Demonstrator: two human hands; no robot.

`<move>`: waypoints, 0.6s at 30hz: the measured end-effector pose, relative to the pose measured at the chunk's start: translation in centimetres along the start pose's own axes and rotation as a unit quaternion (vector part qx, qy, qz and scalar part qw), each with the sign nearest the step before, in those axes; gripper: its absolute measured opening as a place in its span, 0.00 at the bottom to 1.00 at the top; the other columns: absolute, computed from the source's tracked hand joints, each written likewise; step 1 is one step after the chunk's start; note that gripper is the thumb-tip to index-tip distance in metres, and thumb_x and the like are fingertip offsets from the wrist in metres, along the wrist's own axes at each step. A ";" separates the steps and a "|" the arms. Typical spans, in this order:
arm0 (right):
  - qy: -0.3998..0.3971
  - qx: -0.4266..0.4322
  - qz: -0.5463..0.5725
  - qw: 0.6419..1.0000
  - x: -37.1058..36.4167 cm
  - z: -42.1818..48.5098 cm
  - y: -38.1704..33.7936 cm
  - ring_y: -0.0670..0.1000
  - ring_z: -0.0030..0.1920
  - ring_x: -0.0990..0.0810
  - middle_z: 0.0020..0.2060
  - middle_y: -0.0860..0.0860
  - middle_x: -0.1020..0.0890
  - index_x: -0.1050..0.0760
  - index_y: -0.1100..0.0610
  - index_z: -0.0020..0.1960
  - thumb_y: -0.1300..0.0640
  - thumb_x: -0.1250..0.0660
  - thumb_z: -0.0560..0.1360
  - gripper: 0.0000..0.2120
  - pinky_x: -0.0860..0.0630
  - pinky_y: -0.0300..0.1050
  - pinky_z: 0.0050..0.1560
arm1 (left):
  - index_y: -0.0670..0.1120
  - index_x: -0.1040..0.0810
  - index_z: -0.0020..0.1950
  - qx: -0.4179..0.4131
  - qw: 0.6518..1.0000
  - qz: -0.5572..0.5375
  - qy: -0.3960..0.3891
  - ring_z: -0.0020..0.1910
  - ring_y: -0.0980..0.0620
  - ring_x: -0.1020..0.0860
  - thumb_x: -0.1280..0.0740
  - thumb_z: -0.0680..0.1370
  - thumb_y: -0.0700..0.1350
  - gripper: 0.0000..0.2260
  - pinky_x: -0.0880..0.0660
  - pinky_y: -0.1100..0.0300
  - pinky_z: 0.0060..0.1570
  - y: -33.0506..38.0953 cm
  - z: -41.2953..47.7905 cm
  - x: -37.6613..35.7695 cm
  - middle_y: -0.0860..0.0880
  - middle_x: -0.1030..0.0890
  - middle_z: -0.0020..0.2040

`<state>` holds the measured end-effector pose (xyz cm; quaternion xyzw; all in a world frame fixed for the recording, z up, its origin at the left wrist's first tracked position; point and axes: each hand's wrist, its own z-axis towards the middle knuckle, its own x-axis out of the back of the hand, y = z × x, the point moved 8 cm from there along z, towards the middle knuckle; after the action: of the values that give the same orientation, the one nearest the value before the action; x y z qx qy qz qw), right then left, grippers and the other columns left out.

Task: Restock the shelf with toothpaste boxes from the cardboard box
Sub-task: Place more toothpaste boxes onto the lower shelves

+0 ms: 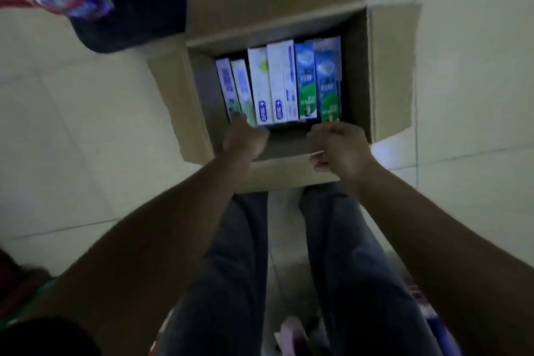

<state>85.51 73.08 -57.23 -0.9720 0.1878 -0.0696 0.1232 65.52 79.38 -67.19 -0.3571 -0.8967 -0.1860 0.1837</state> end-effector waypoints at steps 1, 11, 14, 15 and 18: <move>-0.008 0.001 0.000 1.000 -0.3 0.9 0.5 0.51 0.28 0.28 0.36 0.58 0.24 0.22 0.63 0.55 0.65 0.33 0.79 0.05 0.31 0.37 0.25 | 0.45 0.32 0.75 -0.011 1.000 0.014 0.002 0.48 0.49 0.20 0.26 0.77 0.46 0.28 0.23 0.58 0.41 0.1 1.7 -1.1 0.45 0.21 0.63; -0.039 0.000 -0.038 0.998 0.4 5.6 4.6 0.54 0.35 0.23 0.39 0.53 0.18 0.22 0.57 0.60 0.63 0.30 0.77 0.12 0.27 0.45 0.36 | 0.47 0.34 0.72 0.090 0.979 -0.164 0.081 0.51 0.49 0.28 0.30 0.77 0.43 0.25 0.30 0.67 0.46 -0.7 8.4 -10.2 0.44 0.37 0.73; -0.032 -0.008 -0.030 0.999 1.0 5.8 4.6 0.54 0.35 0.25 0.39 0.53 0.19 0.23 0.58 0.61 0.63 0.31 0.78 0.12 0.28 0.44 0.34 | 0.45 0.37 0.76 0.162 0.922 -0.325 0.135 0.63 0.45 0.25 0.30 0.78 0.43 0.28 0.24 0.58 0.60 -0.7 8.2 -9.8 0.43 0.33 0.75; -0.028 -0.007 -0.029 0.999 1.3 5.9 4.4 0.54 0.35 0.24 0.38 0.54 0.19 0.23 0.58 0.61 0.63 0.31 0.78 0.12 0.28 0.44 0.34 | 0.44 0.38 0.77 0.184 0.916 -0.331 0.133 0.67 0.43 0.27 0.31 0.78 0.44 0.29 0.26 0.54 0.65 -0.7 8.3 -9.8 0.43 0.35 0.76; -0.022 0.005 -0.042 0.999 1.8 6.2 3.6 0.52 0.33 0.23 0.38 0.54 0.18 0.23 0.58 0.61 0.62 0.31 0.78 0.12 0.27 0.44 0.35 | 0.43 0.31 0.75 0.210 0.917 -0.319 0.115 0.69 0.42 0.27 0.32 0.78 0.49 0.26 0.26 0.48 0.67 -1.2 9.0 -9.7 0.42 0.29 0.74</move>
<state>87.07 70.49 -63.95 -0.9796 0.1439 -0.0546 0.1291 69.45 77.26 -79.71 0.0181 -0.9541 -0.0818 0.2877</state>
